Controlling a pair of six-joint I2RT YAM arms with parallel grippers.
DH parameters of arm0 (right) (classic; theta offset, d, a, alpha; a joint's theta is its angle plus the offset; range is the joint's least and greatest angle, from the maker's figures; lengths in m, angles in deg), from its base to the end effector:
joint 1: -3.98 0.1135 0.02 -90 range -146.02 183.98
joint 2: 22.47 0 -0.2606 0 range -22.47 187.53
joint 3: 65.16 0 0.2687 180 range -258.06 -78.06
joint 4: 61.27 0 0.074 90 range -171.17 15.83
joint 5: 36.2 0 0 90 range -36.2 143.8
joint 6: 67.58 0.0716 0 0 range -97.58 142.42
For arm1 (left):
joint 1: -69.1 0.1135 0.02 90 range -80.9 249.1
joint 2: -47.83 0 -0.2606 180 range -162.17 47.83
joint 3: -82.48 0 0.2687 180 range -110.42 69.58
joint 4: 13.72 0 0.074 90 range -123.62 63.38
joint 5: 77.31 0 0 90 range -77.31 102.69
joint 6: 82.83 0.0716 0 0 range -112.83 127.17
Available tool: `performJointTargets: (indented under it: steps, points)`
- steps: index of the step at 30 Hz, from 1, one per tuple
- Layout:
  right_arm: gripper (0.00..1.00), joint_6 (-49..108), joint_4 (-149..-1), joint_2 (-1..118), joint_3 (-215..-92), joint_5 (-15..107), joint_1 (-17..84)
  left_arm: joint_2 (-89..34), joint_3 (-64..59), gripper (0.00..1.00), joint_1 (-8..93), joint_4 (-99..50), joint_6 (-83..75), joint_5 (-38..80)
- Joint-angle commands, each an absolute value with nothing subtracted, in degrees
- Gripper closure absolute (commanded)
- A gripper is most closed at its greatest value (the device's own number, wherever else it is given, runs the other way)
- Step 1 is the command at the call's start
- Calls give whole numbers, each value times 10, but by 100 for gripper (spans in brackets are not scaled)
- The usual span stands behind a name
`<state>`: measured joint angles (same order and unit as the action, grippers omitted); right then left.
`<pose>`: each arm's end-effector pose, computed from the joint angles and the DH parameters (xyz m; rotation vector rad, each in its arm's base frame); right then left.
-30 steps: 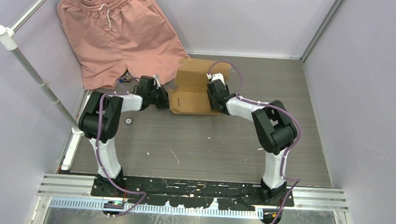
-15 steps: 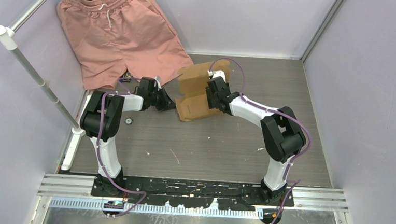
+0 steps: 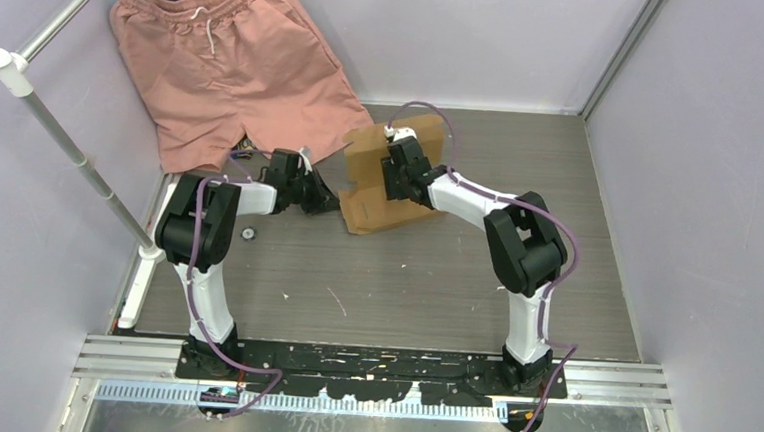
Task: Fold the paper box
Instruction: Fold the paper box at the center of the board.
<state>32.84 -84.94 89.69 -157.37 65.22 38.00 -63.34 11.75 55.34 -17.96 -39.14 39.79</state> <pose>0.4018 0.2541 0.1637 -0.3766 2.2881 0.1609 0.3968 -0.1308 0.0854 -0.4567 2.4569 -1.0383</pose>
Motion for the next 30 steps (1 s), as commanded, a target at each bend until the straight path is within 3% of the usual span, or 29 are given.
performJointTargets:
  steps: [1,4,30]
  points:
    - [49,320,-841,925,-1599,643,382,-640,123,99,552,-161,-391,403]
    - [41,321,-840,934,-1593,643,382,-641,122,99,552,-161,-390,403]
    - [48,379,-882,1016,-1569,629,397,-659,126,98,520,-70,-472,426]
